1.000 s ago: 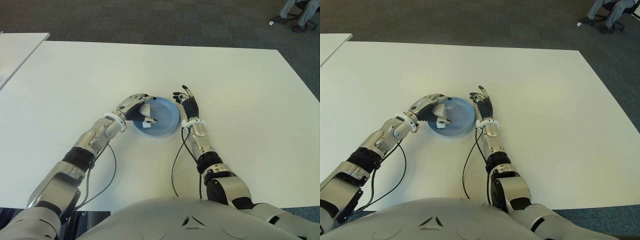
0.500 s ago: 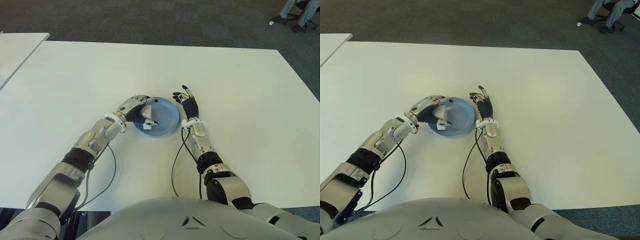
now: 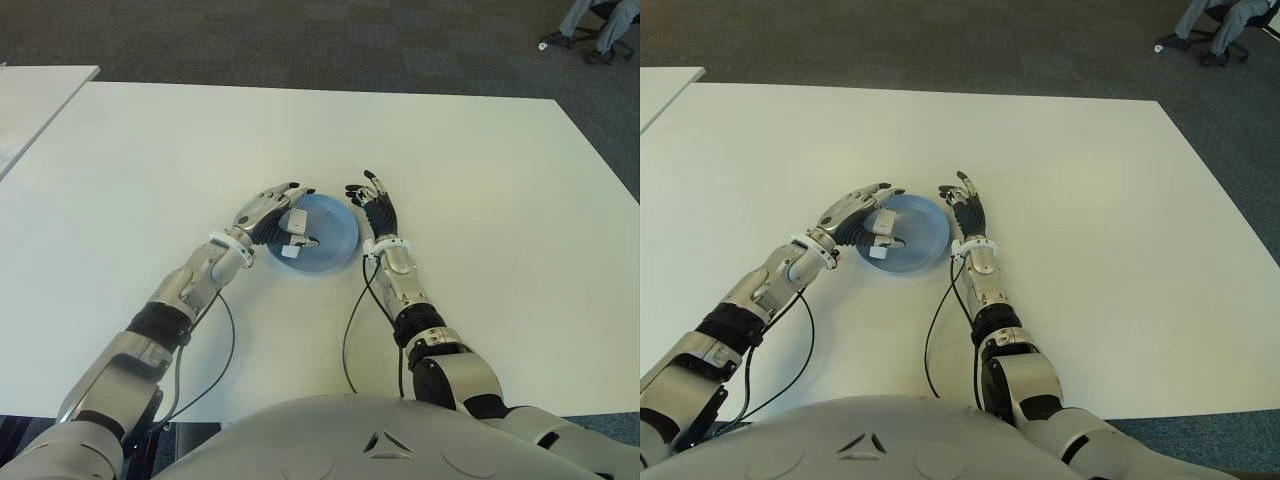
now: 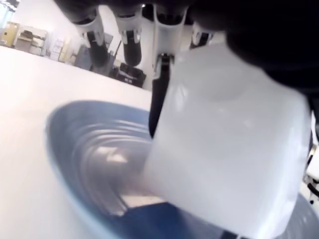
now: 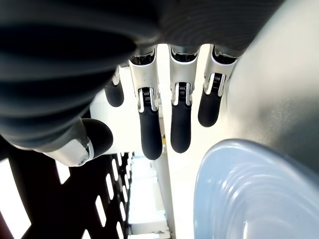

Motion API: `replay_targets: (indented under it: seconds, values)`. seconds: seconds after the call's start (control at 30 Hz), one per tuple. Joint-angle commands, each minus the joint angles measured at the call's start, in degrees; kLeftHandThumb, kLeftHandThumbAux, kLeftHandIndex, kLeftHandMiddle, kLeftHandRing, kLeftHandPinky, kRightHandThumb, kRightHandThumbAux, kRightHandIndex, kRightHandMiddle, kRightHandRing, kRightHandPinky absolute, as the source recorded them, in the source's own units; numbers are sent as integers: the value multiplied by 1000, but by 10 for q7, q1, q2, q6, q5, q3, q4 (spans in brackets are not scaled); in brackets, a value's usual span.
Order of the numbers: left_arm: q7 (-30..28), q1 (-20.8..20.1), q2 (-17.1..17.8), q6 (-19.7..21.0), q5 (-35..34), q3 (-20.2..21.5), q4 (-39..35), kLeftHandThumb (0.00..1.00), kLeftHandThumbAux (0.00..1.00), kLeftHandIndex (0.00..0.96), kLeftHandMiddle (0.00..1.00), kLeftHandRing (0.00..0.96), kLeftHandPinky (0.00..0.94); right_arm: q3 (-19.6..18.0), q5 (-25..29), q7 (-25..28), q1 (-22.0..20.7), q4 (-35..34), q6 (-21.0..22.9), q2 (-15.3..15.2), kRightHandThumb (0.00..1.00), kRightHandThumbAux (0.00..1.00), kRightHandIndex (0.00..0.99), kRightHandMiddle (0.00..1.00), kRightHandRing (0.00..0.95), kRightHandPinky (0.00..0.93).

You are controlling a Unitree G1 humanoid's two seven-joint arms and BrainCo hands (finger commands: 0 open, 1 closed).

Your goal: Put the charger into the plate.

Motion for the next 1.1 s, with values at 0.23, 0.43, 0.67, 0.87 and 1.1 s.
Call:
replay_targets:
  seconds: [0.23, 0.43, 0.67, 0.87, 1.1]
  values:
    - [18, 10, -11, 8, 2, 6, -18, 252, 276, 75, 0, 0, 0, 4, 0, 2, 19, 11, 24, 18, 0, 521, 95, 365, 308, 194]
    - [16, 14, -13, 8, 4, 8, -25, 263, 265, 78, 0, 0, 0, 4, 4, 7, 21, 10, 21, 19, 0, 523, 93, 366, 312, 199]
    - [15, 14, -13, 0, 3, 8, -26, 261, 217, 74, 0, 0, 0, 2, 7, 12, 20, 9, 21, 20, 0, 514, 93, 367, 321, 200]
    - [12, 13, -13, -6, 1, 8, -26, 247, 181, 44, 0, 0, 0, 2, 9, 15, 19, 8, 24, 21, 0, 506, 91, 364, 320, 200]
    - [10, 11, -11, -7, 4, 7, -29, 247, 168, 30, 0, 0, 0, 1, 11, 15, 19, 6, 28, 23, 0, 506, 91, 364, 319, 205]
